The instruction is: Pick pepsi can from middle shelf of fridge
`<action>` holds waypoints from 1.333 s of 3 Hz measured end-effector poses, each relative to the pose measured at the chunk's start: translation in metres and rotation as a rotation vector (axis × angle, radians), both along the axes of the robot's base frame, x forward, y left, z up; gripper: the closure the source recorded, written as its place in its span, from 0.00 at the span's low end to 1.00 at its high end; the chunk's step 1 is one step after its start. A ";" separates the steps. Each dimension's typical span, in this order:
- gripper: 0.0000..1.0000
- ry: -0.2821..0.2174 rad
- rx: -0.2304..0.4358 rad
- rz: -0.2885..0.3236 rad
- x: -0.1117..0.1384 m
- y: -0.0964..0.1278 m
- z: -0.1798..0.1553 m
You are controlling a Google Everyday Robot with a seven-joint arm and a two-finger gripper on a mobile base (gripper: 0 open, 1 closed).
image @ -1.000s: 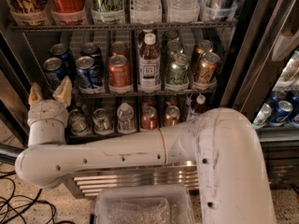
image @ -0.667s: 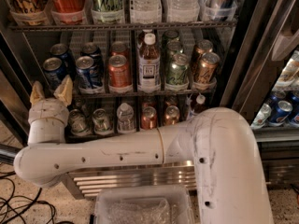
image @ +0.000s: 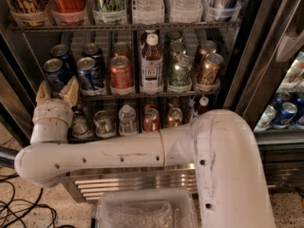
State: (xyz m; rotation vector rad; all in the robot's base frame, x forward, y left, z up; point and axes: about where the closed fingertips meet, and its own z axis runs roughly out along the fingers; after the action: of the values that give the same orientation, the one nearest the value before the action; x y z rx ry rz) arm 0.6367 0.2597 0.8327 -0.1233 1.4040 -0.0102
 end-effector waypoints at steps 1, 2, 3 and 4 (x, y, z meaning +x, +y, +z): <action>0.36 0.002 0.008 -0.020 0.008 -0.004 0.000; 0.36 -0.016 0.013 -0.023 0.017 -0.004 0.006; 0.36 -0.036 0.011 -0.017 0.024 0.000 0.017; 0.55 -0.037 0.008 -0.007 0.031 0.003 0.023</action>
Offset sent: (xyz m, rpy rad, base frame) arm 0.0247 -0.0062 0.0136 0.0220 -0.0354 -0.0421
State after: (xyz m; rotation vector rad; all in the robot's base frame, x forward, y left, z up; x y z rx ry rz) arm 0.6677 0.2632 0.8557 -0.1109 1.3672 -0.0125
